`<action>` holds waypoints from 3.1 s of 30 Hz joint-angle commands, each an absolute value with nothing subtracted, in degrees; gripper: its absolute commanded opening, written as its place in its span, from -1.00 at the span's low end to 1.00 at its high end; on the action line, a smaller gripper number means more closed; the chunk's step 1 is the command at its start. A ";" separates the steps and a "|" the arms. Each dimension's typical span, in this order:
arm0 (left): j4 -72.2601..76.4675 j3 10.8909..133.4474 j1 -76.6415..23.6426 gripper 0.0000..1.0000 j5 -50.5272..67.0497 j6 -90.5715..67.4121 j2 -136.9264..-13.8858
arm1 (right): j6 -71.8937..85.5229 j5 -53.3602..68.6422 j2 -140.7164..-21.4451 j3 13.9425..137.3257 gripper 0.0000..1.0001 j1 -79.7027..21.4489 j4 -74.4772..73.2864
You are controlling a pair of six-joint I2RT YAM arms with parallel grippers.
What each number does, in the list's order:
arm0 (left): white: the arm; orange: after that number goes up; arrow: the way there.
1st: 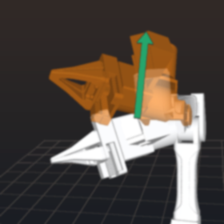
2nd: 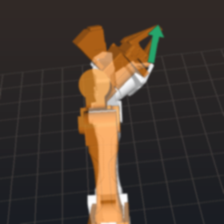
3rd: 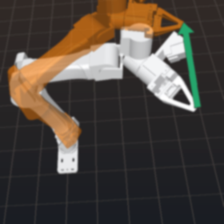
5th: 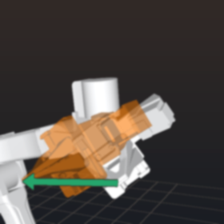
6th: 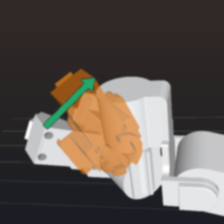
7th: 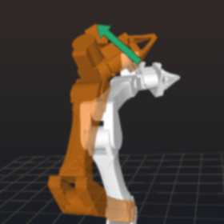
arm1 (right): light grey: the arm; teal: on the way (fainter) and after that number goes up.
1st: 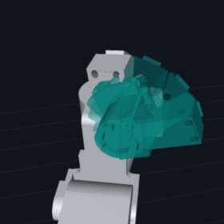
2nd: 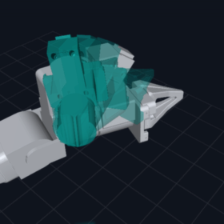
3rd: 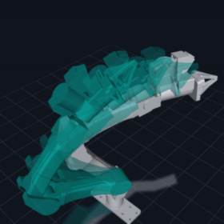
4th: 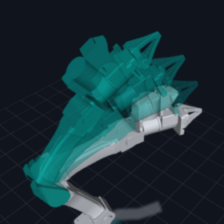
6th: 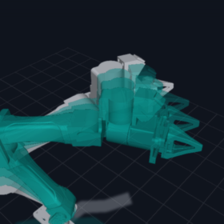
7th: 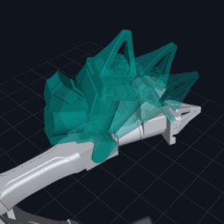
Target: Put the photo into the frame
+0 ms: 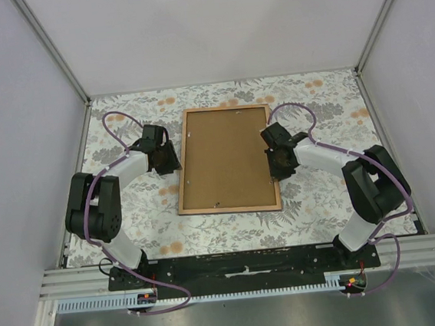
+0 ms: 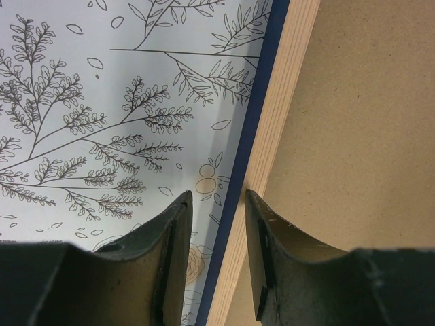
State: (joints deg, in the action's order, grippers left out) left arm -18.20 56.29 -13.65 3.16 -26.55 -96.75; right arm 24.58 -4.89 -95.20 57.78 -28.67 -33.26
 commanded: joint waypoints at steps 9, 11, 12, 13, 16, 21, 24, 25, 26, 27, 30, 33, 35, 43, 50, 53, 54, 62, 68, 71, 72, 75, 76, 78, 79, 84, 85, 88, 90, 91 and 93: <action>-19.16 55.02 -14.24 -0.15 1.23 -26.10 -96.94 | 25.14 -6.59 -92.55 61.69 -0.14 -29.53 -35.42; -19.42 55.19 -14.24 -0.15 1.32 -26.02 -96.94 | 25.05 -6.77 -92.55 63.62 0.05 -28.92 -35.51; -19.34 55.20 -14.24 -0.15 1.23 -26.02 -96.94 | 25.05 -7.03 -93.16 64.85 0.10 -28.66 -35.59; -19.42 55.28 -14.24 -0.14 1.40 -26.02 -96.77 | 25.05 -7.38 -94.03 66.43 0.18 -28.04 -35.51; -19.60 55.37 -14.24 -0.14 1.76 -25.84 -96.94 | 25.40 -8.79 -97.72 71.53 0.24 -25.59 -34.98; -19.42 55.28 -14.24 -0.14 2.46 -25.75 -96.77 | 27.06 -10.37 -106.77 84.17 0.31 -22.15 -35.33; -19.42 55.20 -14.33 -0.14 2.64 -25.66 -96.59 | 28.04 -10.55 -112.48 90.68 0.32 -20.92 -35.59; -19.34 55.20 -14.33 -0.14 2.72 -25.58 -96.50 | 28.65 -10.81 -114.15 92.44 0.32 -20.66 -35.94; -19.42 55.11 -14.33 -0.14 2.81 -25.58 -96.50 | 29.00 -11.16 -115.39 94.38 0.32 -20.57 -35.95; -19.42 55.19 -14.33 -0.14 2.81 -25.58 -96.33 | 29.70 -11.77 -116.53 95.79 0.32 -20.22 -36.30; -19.42 55.11 -14.33 -0.14 3.16 -25.58 -96.42 | 31.28 -12.65 -119.17 98.69 0.33 -19.16 -36.83; -19.25 55.19 -14.50 -0.15 3.51 -25.58 -96.50 | 32.25 -12.74 -121.28 100.72 0.32 -18.55 -37.09; -19.07 55.02 -14.50 -0.15 3.69 -25.58 -96.59 | 32.87 -13.01 -122.43 102.12 0.32 -18.46 -37.18; -18.81 54.93 -14.94 -0.15 3.87 -25.58 -96.68 | 35.33 -13.36 -126.91 105.64 0.26 -18.46 -38.93; -18.81 55.02 -15.03 -0.16 4.04 -25.58 -96.94 | 35.33 -13.27 -129.02 106.26 0.25 -18.46 -39.55; -18.72 54.93 -15.03 -0.16 3.96 -25.58 -96.85 | 35.33 -13.01 -129.20 106.00 0.24 -18.46 -39.55; -18.72 54.84 -15.03 -0.16 3.96 -25.49 -96.77 | 35.33 -13.01 -129.20 105.82 0.24 -18.46 -39.46; -18.63 54.93 -15.12 -0.17 3.96 -25.58 -97.03 | 35.24 -13.01 -128.67 103.71 0.00 -18.46 -38.58; -18.63 55.02 -15.12 -0.17 3.96 -25.66 -97.12 | 33.58 -12.39 -128.41 102.57 -0.14 -18.54 -38.50; -18.55 55.11 -15.12 -0.17 3.96 -25.66 -97.12 | 32.43 -12.39 -128.32 102.13 -0.20 -18.46 -38.50; -18.54 55.02 -15.20 -0.17 4.04 -25.58 -97.03 | 32.08 -12.31 -128.32 101.95 -0.24 -18.46 -38.50; -18.55 55.02 -15.12 -0.17 4.13 -25.66 -97.03 | 31.12 -12.13 -128.14 101.34 -0.32 -18.46 -38.23; -18.54 55.02 -15.12 -0.17 4.13 -25.66 -97.12 | 30.77 -12.13 -127.97 100.99 -0.35 -18.54 -37.88; -18.55 54.93 -15.12 -0.17 4.13 -25.58 -97.12 | 30.15 -11.95 -127.79 100.37 -0.41 -18.46 -37.62; -18.63 54.93 -15.12 -0.17 4.13 -25.66 -97.03 | 29.80 -11.87 -127.71 100.28 -0.43 -18.46 -37.53; -18.54 54.84 -15.20 -0.17 4.13 -25.75 -96.86 | 28.65 -11.60 -127.71 99.93 -0.66 -18.54 -37.27; -18.54 54.76 -15.21 -0.17 4.04 -25.75 -96.77 | 28.48 -11.69 -127.71 99.84 -0.70 -18.46 -37.35; -18.54 54.76 -15.21 -0.17 4.04 -25.75 -96.77 | 28.13 -11.87 -127.44 99.76 -0.65 -18.46 -37.18; -18.54 54.75 -15.21 -0.17 3.96 -25.75 -96.59 | 27.16 -10.73 -127.00 99.23 -0.44 -18.54 -36.74; -18.63 54.76 -15.21 -0.17 3.96 -25.66 -96.68 | 27.07 -10.46 -126.57 98.45 -0.36 -18.54 -36.30; -18.72 54.84 -15.21 -0.17 3.87 -25.66 -96.59 | 26.46 -10.46 -125.69 97.30 -0.28 -18.55 -35.33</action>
State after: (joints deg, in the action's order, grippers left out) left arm -17.39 55.96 -14.39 3.38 -26.52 -96.62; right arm 28.45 -11.70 -127.04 100.29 -18.04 -35.31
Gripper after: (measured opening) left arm 0.418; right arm 0.342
